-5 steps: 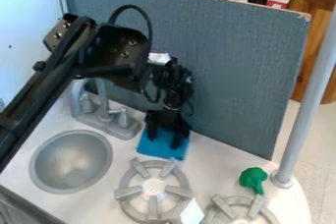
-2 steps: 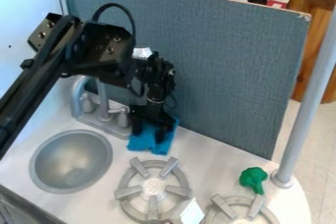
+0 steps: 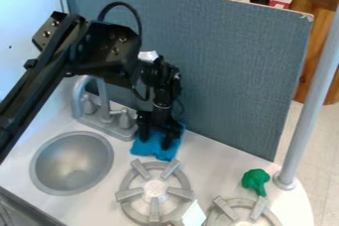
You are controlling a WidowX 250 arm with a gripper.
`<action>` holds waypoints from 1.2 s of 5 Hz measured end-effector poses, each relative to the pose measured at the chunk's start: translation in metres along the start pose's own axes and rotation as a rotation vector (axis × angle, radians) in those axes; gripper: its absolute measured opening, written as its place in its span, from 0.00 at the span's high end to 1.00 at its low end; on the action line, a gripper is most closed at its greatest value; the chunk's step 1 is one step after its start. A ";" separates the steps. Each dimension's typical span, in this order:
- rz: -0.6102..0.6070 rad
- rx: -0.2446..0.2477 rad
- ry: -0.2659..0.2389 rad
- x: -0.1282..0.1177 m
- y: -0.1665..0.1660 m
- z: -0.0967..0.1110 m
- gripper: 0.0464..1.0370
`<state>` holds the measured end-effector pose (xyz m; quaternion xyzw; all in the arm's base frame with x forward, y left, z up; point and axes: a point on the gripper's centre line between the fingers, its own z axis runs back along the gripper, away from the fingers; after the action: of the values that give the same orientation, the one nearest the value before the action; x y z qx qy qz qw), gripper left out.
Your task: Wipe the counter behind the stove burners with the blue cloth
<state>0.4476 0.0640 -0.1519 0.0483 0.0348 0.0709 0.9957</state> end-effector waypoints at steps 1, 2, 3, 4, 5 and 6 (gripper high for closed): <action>-0.087 -0.024 0.004 -0.010 -0.036 0.002 0.04; -0.169 -0.023 -0.008 -0.018 -0.064 0.005 0.04; -0.234 -0.022 -0.009 -0.020 -0.084 0.009 0.04; -0.280 -0.026 -0.023 -0.018 -0.099 0.010 0.04; -0.312 -0.044 -0.036 -0.021 -0.119 0.013 0.04; -0.337 -0.057 -0.039 -0.025 -0.132 0.013 0.04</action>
<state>0.4423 -0.0710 -0.1509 0.0151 0.0211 -0.0971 0.9949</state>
